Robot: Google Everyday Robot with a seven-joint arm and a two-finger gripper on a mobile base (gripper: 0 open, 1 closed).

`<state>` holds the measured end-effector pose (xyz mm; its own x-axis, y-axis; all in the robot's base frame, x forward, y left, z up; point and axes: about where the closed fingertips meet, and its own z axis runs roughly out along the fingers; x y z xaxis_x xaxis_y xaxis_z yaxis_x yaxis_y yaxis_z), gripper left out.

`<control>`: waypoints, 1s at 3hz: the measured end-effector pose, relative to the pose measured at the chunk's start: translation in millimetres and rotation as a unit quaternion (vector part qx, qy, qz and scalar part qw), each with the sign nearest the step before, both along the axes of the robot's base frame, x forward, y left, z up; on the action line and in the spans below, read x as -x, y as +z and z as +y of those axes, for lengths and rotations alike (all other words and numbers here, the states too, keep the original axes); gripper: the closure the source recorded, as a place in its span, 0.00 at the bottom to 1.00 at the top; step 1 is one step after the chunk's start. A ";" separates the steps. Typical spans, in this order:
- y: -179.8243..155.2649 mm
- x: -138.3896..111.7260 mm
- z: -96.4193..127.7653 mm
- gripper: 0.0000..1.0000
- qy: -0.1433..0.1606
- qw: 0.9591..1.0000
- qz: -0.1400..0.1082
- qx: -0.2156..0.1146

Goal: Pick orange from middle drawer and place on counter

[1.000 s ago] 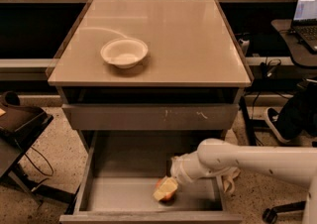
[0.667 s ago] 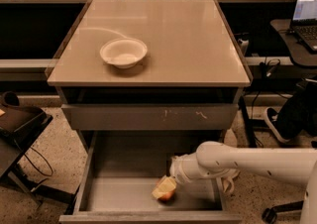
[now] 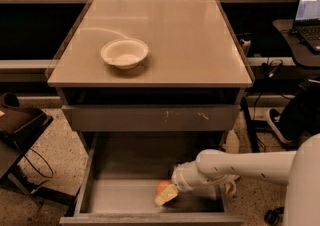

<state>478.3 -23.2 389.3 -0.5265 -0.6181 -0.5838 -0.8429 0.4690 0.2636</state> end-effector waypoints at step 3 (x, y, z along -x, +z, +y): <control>-12.8 5.4 -1.1 0.18 -0.006 1.000 0.008 -0.002</control>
Offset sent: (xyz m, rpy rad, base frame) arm -0.0101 -0.0062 -0.0278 0.0065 0.0340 -0.0363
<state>472.9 -24.4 376.5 -0.5442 -0.6089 -0.5771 -0.8322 0.4787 0.2796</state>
